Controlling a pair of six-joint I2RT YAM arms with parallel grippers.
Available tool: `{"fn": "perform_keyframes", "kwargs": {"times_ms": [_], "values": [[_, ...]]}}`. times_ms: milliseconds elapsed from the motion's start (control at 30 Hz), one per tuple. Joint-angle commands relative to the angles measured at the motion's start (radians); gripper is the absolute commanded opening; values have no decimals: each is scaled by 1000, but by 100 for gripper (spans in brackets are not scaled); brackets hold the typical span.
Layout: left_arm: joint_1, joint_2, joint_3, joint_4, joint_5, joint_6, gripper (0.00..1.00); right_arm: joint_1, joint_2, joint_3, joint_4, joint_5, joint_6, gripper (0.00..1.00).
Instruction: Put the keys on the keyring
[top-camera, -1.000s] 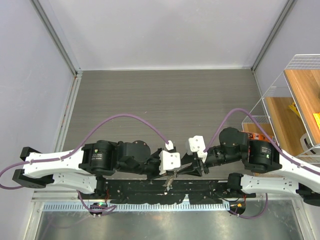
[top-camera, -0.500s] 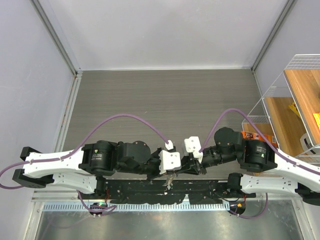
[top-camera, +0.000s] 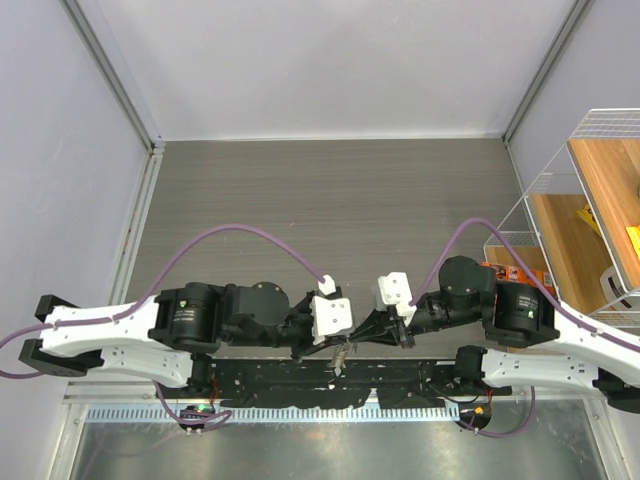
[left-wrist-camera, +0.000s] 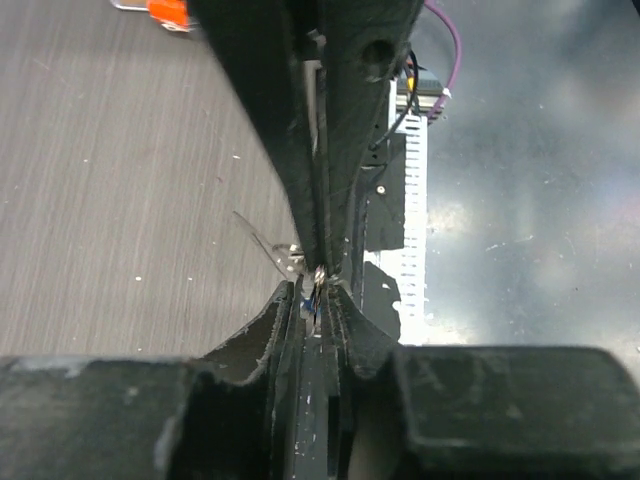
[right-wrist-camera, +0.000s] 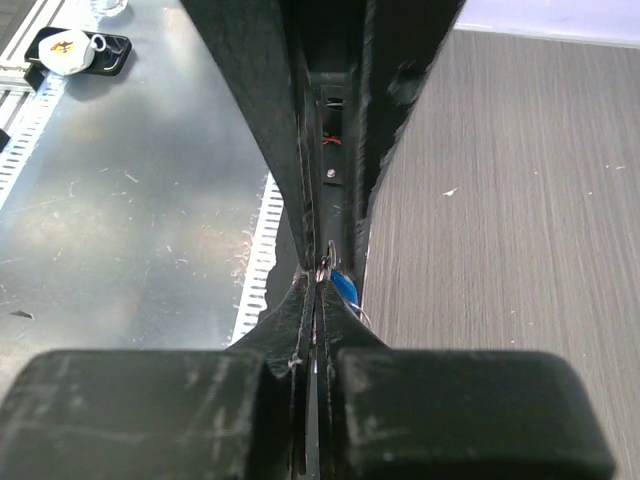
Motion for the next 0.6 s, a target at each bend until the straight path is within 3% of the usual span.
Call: {"fn": "perform_keyframes", "kwargs": {"times_ms": [0, 167, 567], "values": [[5, -90, -22, 130, -130, 2, 25, 8, -36, -8, 44, -24, 15, 6], [5, -111, -42, 159, -156, -3, 34, 10, -56, -12, 54, -19, 23, 5], [5, -122, -57, 207, -43, -18, 38, 10, -144, -65, 189, 61, 75, 6]]}}
